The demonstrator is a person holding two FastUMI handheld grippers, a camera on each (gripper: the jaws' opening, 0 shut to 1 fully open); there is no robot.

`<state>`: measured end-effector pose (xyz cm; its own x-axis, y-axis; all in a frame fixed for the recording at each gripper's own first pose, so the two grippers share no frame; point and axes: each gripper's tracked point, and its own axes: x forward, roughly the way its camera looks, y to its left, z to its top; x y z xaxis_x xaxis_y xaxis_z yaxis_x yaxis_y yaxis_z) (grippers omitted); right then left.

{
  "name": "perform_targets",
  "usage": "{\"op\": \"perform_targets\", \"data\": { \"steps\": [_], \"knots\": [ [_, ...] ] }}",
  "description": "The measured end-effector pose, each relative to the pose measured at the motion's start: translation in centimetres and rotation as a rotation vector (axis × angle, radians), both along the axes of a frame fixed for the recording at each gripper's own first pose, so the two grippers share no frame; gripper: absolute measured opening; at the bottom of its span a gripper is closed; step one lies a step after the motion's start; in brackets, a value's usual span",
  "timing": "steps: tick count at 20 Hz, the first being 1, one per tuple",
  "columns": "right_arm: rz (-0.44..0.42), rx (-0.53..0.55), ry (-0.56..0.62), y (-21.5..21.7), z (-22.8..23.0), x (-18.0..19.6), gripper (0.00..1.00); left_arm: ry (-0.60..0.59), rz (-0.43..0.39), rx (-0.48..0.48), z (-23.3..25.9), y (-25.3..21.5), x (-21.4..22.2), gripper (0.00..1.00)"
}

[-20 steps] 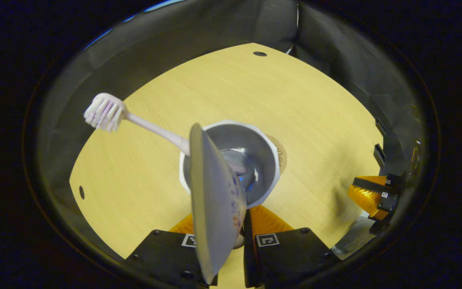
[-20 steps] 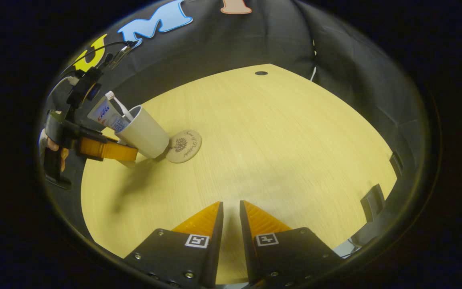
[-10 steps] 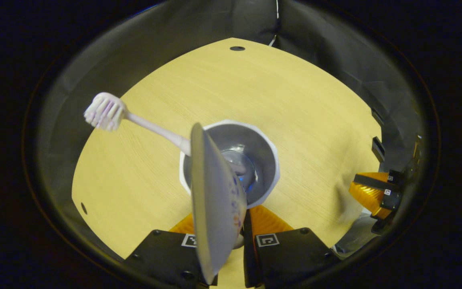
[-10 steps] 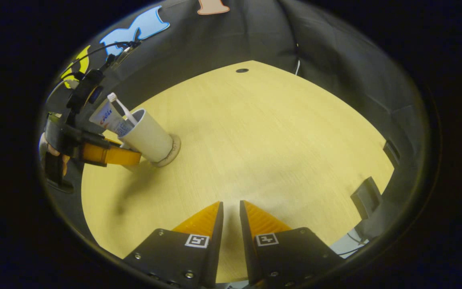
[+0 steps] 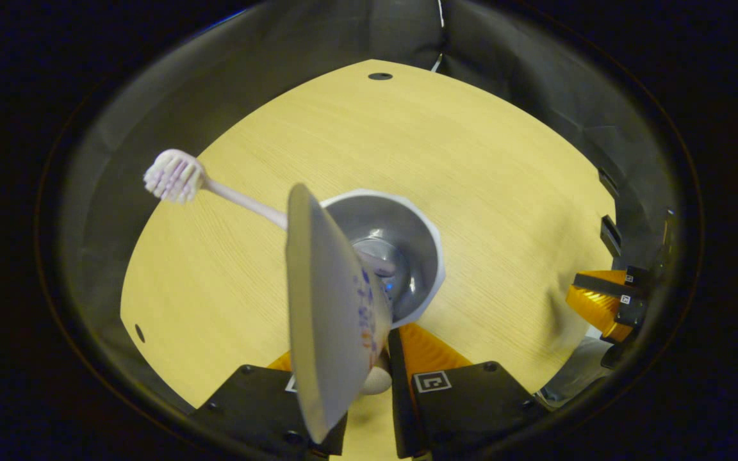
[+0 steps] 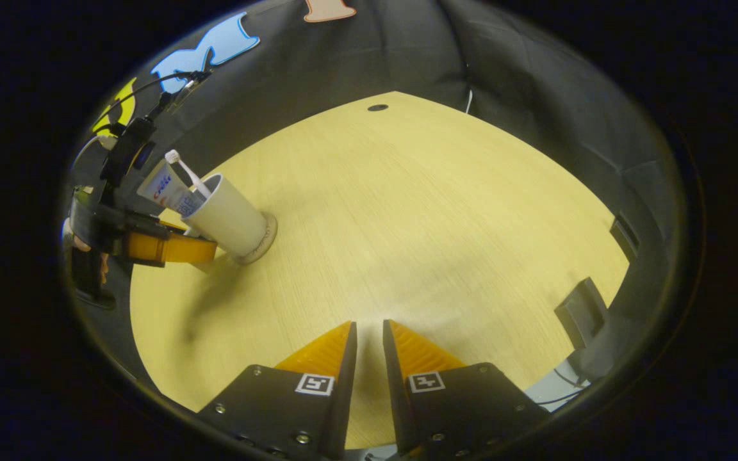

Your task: Put the toothbrush and toothpaste on the desktop into the cup, then pick up the cup and place it on the coaster on the desktop.

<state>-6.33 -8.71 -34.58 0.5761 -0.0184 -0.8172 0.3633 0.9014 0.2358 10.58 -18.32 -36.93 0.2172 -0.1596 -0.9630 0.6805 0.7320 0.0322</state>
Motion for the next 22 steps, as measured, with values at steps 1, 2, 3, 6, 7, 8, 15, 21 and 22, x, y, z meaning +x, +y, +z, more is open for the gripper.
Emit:
{"op": "perform_targets", "data": {
  "steps": [1,2,3,6,7,8,15,21,22],
  "knots": [
    [0.003,-0.001,-0.004,0.0,0.2,0.2,0.28,-0.007,0.002,-0.004,0.2,0.2,0.4,0.36],
    [0.005,-0.001,-0.008,0.1,0.4,0.4,0.26,-0.013,0.008,-0.007,0.3,0.4,0.1,0.36],
    [0.008,-0.002,-0.011,0.1,0.5,0.4,0.26,-0.019,0.017,-0.015,0.6,0.5,0.0,0.36],
    [0.031,-0.010,-0.027,0.4,1.2,1.1,0.28,-0.026,0.045,-0.039,1.1,1.5,-1.3,0.36],
    [0.043,-0.013,-0.031,0.8,1.4,1.3,0.30,-0.027,0.052,-0.046,1.4,1.9,-2.2,0.36],
    [0.059,-0.016,-0.036,1.2,1.6,1.7,0.28,-0.030,0.060,-0.053,1.6,2.4,-3.0,0.35],
    [0.215,-0.040,-0.085,6.3,3.8,3.6,0.28,-0.232,0.221,-0.146,6.0,6.8,-4.4,0.35],
    [0.289,-0.189,-0.353,8.8,14.2,8.3,0.26,-0.570,0.491,-0.306,15.5,11.5,-4.1,0.36],
    [0.300,-0.235,-0.423,9.3,16.7,8.8,0.28,-0.627,0.521,-0.322,16.8,12.2,-4.3,0.34]
  ]
}}
